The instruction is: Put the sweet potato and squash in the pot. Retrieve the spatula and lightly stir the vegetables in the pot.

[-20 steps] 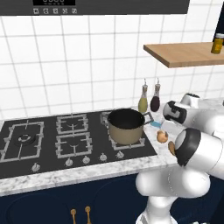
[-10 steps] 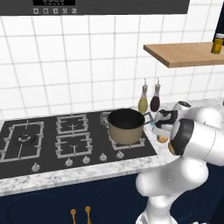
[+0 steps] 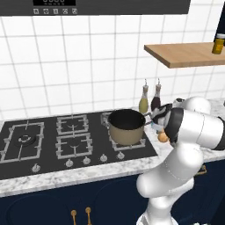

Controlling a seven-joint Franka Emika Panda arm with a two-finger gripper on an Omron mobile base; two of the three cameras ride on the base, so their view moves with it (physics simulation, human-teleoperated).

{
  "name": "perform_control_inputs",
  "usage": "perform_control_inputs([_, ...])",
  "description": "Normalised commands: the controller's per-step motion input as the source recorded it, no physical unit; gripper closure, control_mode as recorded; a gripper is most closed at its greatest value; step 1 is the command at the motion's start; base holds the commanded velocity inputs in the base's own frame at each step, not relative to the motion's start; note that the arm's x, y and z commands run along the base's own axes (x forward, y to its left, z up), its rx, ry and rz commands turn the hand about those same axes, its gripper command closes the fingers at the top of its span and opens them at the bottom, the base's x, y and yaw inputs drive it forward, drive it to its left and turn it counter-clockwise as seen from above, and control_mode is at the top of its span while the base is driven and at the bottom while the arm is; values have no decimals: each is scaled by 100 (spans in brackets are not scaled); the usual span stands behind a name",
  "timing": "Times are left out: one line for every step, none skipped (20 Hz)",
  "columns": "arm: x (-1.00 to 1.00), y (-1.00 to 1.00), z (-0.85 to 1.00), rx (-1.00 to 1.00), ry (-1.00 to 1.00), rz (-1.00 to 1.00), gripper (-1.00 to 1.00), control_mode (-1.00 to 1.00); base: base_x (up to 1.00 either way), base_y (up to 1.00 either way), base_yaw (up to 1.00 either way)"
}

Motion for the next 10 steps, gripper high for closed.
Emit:
perform_control_inputs([-1, 36, -63, -9, 0, 3, -100, -100, 0, 0, 0])
perform_control_inputs([-14, 37, -64, -10, 0, 3, -100, -100, 0, 0, 0])
perform_control_inputs([-33, 39, -61, -11, 0, 6, -100, -100, 0, 0, 0])
perform_control_inputs([-31, 41, -61, -12, 0, 6, -100, -100, 0, 0, 0])
perform_control_inputs([-27, 29, -47, -11, 0, 8, -100, -100, 0, 0, 0])
perform_control_inputs([-24, 25, -44, -9, 0, 8, -100, -100, 0, 0, 0])
perform_control_inputs([-19, 20, -36, -9, 0, 8, -100, -100, 0, 0, 0])
perform_control_inputs([-12, 15, -31, -7, 0, 8, -100, -100, 0, 0, 0])
perform_control_inputs([-14, 19, -23, -7, 0, 8, 100, -100, 0, 0, 0])
perform_control_inputs([-22, 7, 0, -3, 0, 7, 100, -100, 0, 0, 0])
